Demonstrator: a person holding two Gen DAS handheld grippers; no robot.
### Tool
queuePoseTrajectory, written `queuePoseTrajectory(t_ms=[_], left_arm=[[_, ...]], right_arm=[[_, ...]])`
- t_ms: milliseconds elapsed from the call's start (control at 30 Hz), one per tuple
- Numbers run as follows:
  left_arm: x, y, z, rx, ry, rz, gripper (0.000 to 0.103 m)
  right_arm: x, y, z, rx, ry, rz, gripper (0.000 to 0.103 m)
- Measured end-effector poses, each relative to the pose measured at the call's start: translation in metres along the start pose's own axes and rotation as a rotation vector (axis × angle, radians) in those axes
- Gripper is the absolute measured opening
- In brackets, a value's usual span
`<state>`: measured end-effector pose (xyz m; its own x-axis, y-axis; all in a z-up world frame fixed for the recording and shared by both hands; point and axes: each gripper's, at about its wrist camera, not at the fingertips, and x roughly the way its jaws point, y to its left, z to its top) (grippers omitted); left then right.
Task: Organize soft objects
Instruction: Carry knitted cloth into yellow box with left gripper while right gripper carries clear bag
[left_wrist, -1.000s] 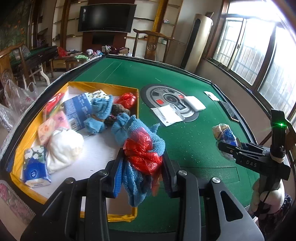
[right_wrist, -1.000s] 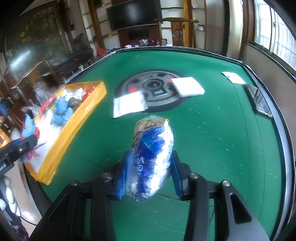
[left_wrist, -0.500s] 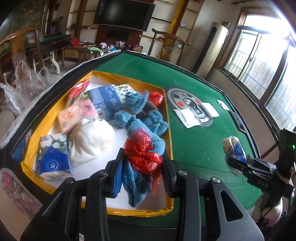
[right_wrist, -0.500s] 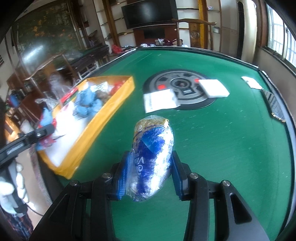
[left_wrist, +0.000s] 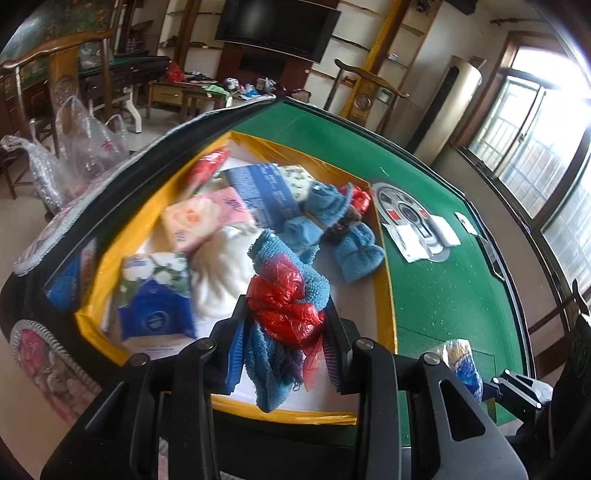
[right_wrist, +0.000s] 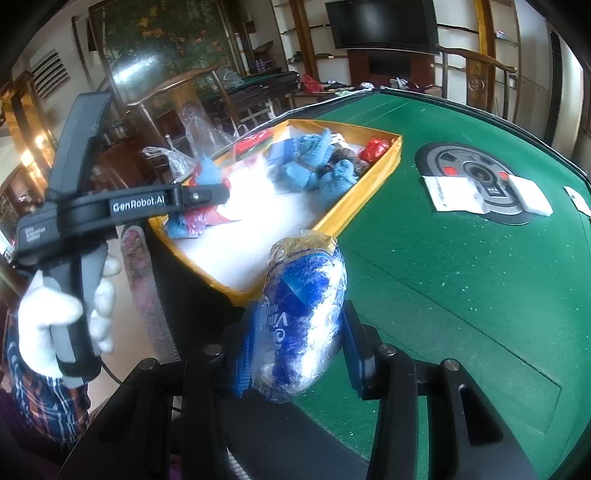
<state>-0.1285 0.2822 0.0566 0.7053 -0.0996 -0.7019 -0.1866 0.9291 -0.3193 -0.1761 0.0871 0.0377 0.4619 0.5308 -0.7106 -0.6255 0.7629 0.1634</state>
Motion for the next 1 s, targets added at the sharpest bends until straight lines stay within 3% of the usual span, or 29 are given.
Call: queuePoseTrajectory(t_ms=[233, 567, 800, 1000], left_arm=[[0.0, 0.015, 0.0, -0.026, 0.005, 0.025, 0.033], [0.029, -0.024, -0.005, 0.051, 0.085, -0.041, 0.033], [0.038, -0.019, -0.005, 0.002, 0.119, -0.042, 0.05], [0.02, -0.003, 0.001, -0.054, 0.077, -0.077, 0.051]], right_arm=[[-0.006, -0.019, -0.001, 0.056, -0.02, -0.009, 0.038], [-0.01, -0.032, 0.003, 0.09, -0.035, -0.019, 0.038], [-0.01, -0.036, 0.012, 0.094, -0.035, -0.009, 0.038], [0.0, -0.028, 0.028, 0.073, -0.025, 0.022, 0.038]])
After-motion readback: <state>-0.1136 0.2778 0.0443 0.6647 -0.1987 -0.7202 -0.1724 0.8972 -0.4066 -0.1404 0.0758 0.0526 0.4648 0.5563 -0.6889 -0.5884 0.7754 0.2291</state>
